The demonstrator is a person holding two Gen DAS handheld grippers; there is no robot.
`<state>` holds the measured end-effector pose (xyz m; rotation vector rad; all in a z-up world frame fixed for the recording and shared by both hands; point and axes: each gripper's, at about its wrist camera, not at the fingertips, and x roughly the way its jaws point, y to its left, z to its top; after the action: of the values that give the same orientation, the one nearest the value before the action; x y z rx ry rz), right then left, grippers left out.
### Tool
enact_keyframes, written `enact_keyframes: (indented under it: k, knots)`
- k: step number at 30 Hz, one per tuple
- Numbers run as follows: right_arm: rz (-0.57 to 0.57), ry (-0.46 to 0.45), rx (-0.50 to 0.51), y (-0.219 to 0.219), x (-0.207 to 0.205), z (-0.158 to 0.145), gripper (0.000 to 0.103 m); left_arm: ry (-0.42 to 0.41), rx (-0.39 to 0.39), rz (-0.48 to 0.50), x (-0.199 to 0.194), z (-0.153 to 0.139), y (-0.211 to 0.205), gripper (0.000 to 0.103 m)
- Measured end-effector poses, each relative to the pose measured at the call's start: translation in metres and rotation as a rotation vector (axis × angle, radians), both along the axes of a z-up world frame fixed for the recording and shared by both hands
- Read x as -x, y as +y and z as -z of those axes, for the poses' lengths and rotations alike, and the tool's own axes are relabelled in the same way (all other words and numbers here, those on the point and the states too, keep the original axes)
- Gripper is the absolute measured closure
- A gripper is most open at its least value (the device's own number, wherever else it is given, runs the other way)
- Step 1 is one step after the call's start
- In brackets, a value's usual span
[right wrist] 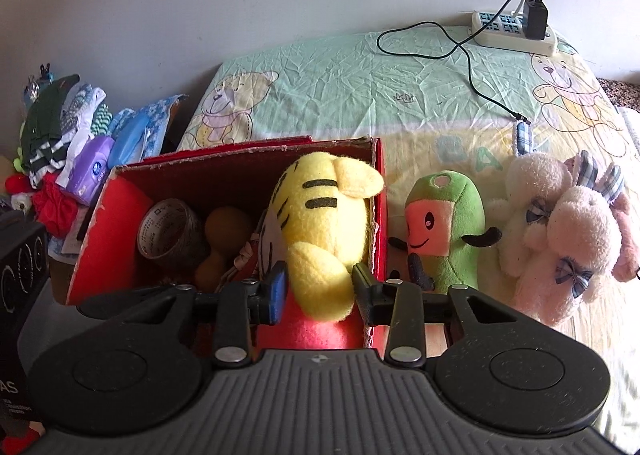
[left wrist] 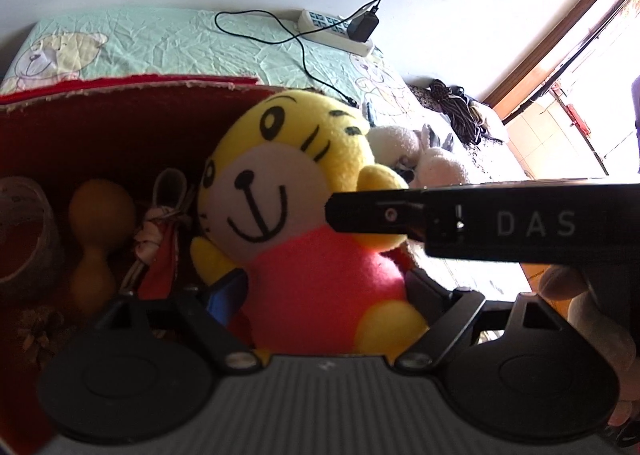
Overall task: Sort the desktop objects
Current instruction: 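Carry the tiger plush with the right tool over the red box, then lower the tiger plush into the red box and open the right tool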
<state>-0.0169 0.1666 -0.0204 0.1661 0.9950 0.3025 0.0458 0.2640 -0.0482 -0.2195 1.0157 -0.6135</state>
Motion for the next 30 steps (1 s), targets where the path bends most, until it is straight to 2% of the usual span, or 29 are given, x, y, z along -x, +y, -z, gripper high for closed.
enact_keyframes:
  k: [2,7,14,30]
  knots:
    - [0.003,-0.009,-0.002,-0.001,0.001,0.001,0.071,-0.011,-0.014,-0.001,0.002,-0.002,-0.002,0.016]
    - [0.017,-0.023,0.003,-0.003,0.003,0.006,0.074,-0.019,-0.042,-0.007,0.004,-0.003,-0.005,0.015]
    - [0.016,-0.053,0.032,0.000,0.009,0.010,0.076,-0.029,-0.073,-0.021,0.006,-0.002,-0.010,0.013]
    - [0.056,-0.093,0.005,-0.001,0.021,0.017,0.078,-0.038,-0.131,-0.071,0.009,0.002,-0.016,0.006]
